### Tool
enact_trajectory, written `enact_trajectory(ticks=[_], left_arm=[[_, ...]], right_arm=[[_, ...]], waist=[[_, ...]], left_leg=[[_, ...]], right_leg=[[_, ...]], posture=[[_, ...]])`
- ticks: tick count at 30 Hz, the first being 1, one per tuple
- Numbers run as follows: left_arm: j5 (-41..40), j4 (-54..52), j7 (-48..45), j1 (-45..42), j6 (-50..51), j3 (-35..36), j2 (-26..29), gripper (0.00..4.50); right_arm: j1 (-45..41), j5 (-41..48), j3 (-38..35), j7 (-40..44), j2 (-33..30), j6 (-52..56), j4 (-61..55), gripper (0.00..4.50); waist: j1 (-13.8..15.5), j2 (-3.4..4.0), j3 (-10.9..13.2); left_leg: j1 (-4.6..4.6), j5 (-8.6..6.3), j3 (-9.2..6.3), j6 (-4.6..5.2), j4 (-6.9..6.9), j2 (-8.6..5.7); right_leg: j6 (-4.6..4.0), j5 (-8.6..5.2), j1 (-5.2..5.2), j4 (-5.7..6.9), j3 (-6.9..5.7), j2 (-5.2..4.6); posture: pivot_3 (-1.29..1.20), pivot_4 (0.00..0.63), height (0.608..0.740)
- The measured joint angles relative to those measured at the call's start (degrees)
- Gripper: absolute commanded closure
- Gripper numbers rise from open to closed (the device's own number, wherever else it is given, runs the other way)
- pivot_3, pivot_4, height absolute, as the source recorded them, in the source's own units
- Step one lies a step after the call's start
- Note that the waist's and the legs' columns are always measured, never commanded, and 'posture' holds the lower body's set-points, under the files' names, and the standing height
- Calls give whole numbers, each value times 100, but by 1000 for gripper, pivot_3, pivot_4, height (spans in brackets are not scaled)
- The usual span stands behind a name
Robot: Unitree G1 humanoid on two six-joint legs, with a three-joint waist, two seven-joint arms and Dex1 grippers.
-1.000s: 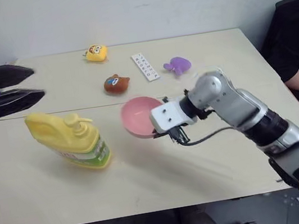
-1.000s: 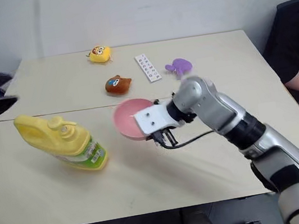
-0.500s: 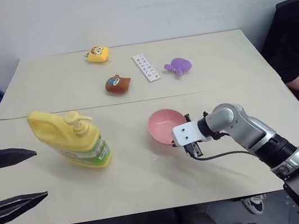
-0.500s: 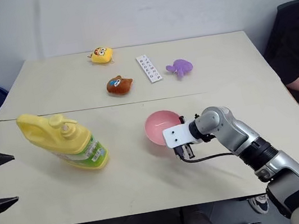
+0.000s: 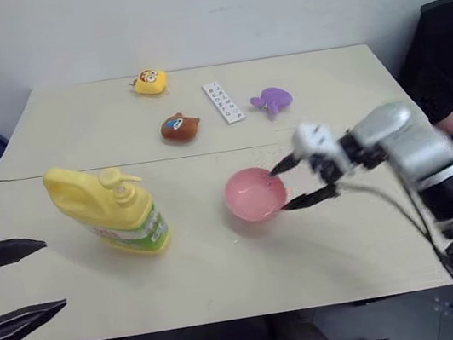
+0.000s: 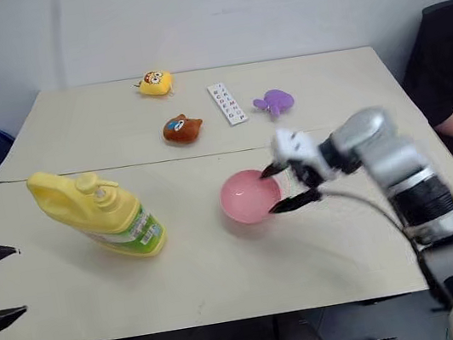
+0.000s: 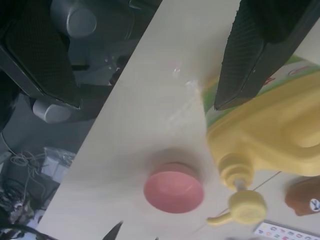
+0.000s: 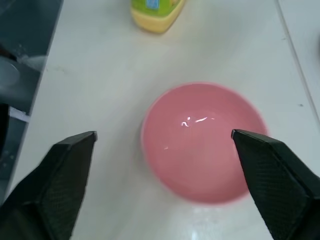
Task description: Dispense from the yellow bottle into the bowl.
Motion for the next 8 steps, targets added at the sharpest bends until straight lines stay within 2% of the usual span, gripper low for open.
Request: enact_trajectory(ticks=[4, 8], left_arm=[[63, 306, -34, 115, -126, 103, 11, 0], [59, 334, -6, 163, -171, 77, 9, 0]], right_arm=[[-313, 1257, 347, 21, -1235, 247, 591, 62], [-384, 1714, 515, 30, -1349, 280, 1018, 62]], waist=[[8, -1, 0], [-81, -1, 1]], left_leg=[[-1, -15, 0, -6, -1, 13], [6, -20, 28, -10, 2, 27]], right_leg=[[-11, -7, 0, -10, -5, -6], [-5, -3, -2, -10, 20, 14]], posture=[[0, 150, 740], [0, 150, 740]])
